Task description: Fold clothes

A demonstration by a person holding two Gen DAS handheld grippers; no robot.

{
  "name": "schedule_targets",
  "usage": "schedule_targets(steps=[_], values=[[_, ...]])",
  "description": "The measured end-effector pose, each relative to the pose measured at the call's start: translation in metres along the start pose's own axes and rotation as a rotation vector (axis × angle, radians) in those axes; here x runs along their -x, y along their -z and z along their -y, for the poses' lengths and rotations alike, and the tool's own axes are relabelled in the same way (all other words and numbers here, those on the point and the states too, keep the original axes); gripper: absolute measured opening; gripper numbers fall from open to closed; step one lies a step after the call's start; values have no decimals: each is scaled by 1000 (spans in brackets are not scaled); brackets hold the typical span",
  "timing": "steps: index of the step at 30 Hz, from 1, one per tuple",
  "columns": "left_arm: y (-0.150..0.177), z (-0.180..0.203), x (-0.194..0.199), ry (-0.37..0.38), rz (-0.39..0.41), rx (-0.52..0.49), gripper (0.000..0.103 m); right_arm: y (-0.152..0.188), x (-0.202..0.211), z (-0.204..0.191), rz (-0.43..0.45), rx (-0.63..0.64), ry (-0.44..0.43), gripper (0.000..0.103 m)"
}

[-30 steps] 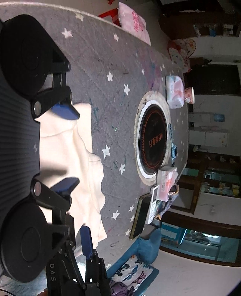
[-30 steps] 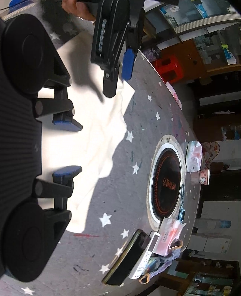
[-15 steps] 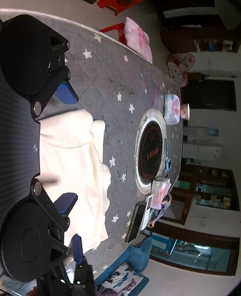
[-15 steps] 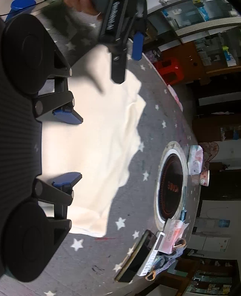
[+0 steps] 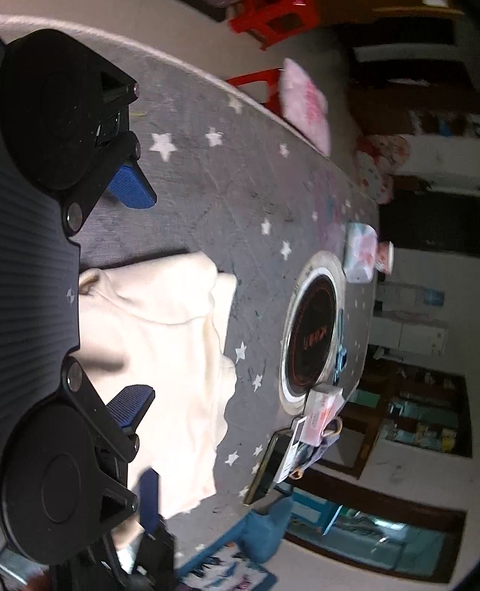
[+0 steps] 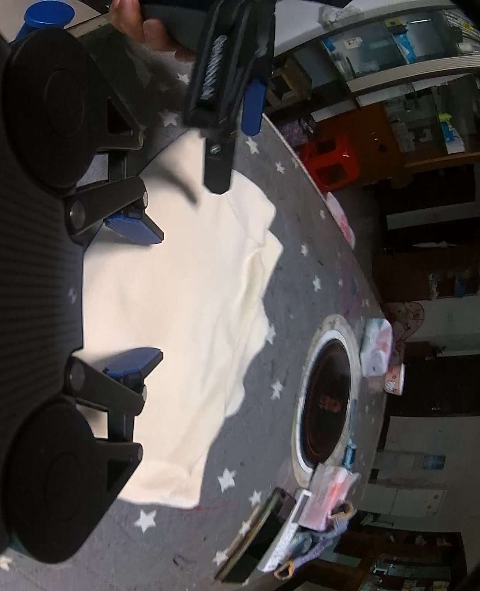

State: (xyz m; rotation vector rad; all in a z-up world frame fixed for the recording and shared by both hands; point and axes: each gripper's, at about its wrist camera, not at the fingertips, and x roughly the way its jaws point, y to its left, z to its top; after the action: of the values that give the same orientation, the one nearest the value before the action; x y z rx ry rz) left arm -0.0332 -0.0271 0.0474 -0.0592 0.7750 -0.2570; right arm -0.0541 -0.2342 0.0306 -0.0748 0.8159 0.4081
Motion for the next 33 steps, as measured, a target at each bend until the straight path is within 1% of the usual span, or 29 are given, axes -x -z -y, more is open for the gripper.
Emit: schedule_targets(steps=[2,5,8,12,14,18,22,27,29,33], values=[[1,-5,1,-4,-11,26,103,1,-6,-2,-10,8,8,67],[1,-11,3,-31,-24,54,103,1,-3,-8,0,23,11,67],[4,-15,5,-46,-17,65,103,0,1,-13,9,29,6,67],[6,-15,8,-63,-21,62,103,-1,-1,-21,17,50,5,68],[8,-15,10,-71,-23,60,103,0,-7,-24,1,53,2,69],[11,-14,13,-88,-27,57,103,4,-8,-31,-1,96,26,71],[13,-8,15,-78,-28,43,103,6,-1,-32,18,97,26,73],[16,-1,17,-64,-29,26,103,13,5,-29,13,104,41,73],[17,2,17,-59,-30,19,103,14,12,-25,22,86,30,74],[19,9,19,-48,-31,6,103,19,25,-13,37,52,44,74]])
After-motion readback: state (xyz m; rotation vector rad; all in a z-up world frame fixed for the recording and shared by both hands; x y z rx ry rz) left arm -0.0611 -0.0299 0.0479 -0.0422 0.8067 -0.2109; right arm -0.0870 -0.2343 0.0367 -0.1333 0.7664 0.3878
